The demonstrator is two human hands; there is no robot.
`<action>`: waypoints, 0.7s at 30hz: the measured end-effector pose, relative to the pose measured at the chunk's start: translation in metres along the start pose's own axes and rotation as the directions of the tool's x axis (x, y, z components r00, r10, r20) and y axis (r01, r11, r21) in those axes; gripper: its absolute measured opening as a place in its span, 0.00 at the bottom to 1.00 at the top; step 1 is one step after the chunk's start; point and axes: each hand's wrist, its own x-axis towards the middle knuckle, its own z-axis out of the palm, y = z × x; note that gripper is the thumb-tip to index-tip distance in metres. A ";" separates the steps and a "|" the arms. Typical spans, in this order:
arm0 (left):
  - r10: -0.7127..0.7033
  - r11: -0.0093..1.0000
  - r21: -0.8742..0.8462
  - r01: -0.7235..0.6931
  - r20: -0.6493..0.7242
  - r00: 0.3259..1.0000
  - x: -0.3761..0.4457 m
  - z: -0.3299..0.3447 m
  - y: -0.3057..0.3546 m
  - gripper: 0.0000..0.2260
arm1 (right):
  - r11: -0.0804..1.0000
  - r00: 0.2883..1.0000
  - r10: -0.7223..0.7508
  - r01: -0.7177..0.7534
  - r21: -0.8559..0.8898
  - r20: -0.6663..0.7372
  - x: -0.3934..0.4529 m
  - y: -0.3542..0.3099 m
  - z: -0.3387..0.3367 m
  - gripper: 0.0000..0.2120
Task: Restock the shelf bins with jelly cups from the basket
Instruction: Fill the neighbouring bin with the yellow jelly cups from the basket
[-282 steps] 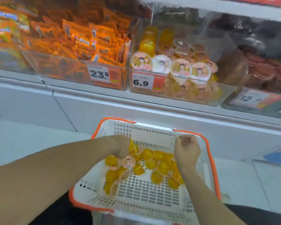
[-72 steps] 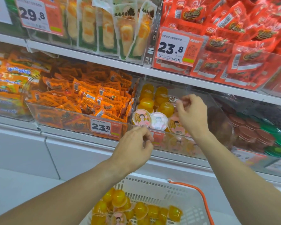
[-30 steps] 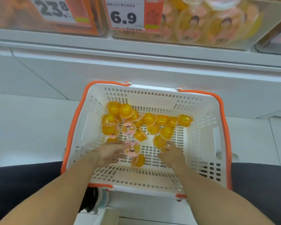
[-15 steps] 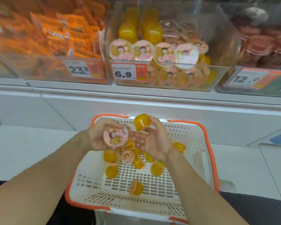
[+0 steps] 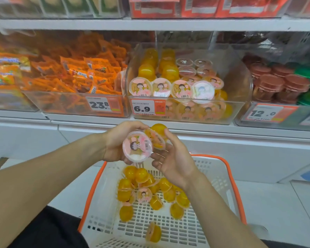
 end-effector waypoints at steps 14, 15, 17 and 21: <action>0.360 0.883 -0.320 -0.343 -0.007 0.933 -0.007 0.020 0.042 0.10 | 0.492 0.725 -0.688 0.487 -0.722 0.021 -0.019 -0.118 0.026 0.17; 0.378 0.861 -0.360 -0.359 -0.020 0.926 -0.008 0.022 0.044 0.12 | 0.473 0.670 -0.742 0.504 -0.723 -0.018 -0.014 -0.128 0.029 0.13; 0.399 0.816 -0.438 -0.378 -0.049 0.916 -0.007 0.024 0.045 0.14 | 0.402 0.560 -0.825 0.486 -0.776 -0.077 0.000 -0.154 0.030 0.10; 0.362 0.791 -0.492 -0.365 -0.105 0.926 -0.004 0.020 0.043 0.14 | 0.332 0.526 -0.840 0.302 -0.894 -0.134 0.044 -0.211 0.017 0.19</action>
